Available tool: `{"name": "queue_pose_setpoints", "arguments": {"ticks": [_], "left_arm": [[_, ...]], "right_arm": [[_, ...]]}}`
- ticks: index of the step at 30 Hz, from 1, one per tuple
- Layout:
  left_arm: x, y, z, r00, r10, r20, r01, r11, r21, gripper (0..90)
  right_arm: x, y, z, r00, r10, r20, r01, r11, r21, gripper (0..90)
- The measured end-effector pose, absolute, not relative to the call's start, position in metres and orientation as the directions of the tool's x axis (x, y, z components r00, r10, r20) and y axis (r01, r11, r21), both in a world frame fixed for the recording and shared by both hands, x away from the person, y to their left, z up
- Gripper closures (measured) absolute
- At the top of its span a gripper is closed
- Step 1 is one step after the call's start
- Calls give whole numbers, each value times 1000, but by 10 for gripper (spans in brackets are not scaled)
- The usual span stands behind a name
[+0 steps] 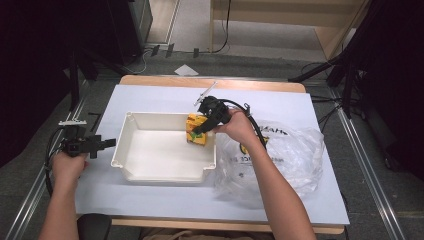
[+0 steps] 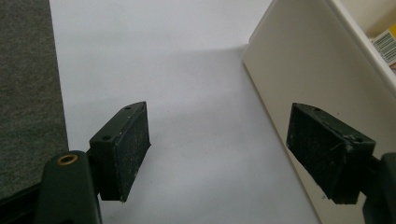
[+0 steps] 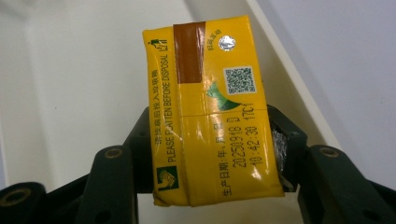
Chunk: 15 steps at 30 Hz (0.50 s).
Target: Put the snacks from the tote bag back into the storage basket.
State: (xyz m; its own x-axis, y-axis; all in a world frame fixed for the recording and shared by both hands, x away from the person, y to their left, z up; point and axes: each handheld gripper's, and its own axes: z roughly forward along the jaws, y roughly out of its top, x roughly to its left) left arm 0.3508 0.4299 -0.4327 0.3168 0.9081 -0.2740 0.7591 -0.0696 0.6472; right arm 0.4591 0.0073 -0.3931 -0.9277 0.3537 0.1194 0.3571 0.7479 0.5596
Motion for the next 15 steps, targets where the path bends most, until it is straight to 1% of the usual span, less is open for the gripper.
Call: {"name": "queue_pose_setpoints", "arguments": {"ticks": [15], "left_arm": [[351,430,-432,318,907,-275,757,-68,650,226]], "right_arm": [[453,4,-392,-925,369,90,356,762,541,464]]}}
